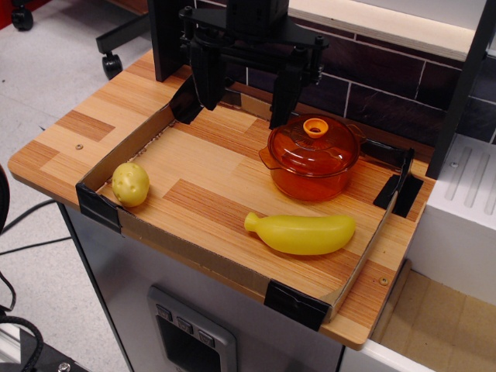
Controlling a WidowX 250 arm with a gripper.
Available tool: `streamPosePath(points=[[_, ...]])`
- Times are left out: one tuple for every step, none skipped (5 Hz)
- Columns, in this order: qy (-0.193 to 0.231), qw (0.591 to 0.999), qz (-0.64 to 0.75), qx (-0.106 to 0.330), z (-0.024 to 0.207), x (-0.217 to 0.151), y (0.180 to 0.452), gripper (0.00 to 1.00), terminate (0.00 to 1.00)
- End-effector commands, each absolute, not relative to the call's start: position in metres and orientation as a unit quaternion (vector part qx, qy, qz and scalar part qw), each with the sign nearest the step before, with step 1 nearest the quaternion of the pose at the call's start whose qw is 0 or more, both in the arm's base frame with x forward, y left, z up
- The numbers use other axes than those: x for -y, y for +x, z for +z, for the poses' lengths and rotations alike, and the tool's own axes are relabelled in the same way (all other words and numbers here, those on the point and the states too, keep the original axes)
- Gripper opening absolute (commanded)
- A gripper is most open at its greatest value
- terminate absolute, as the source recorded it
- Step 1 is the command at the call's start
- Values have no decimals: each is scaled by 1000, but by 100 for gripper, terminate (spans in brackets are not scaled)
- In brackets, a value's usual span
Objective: Take lid off pot
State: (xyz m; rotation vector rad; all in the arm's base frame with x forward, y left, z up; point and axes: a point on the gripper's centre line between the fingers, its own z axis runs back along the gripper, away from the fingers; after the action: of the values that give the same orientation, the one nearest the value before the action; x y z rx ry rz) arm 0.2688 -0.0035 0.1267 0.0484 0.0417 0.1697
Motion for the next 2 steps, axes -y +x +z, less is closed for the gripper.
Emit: streamPosePath(points=[[24, 996, 85, -21, 127, 4, 269, 100, 0], [11, 995, 95, -6, 118, 12, 283, 100, 0]])
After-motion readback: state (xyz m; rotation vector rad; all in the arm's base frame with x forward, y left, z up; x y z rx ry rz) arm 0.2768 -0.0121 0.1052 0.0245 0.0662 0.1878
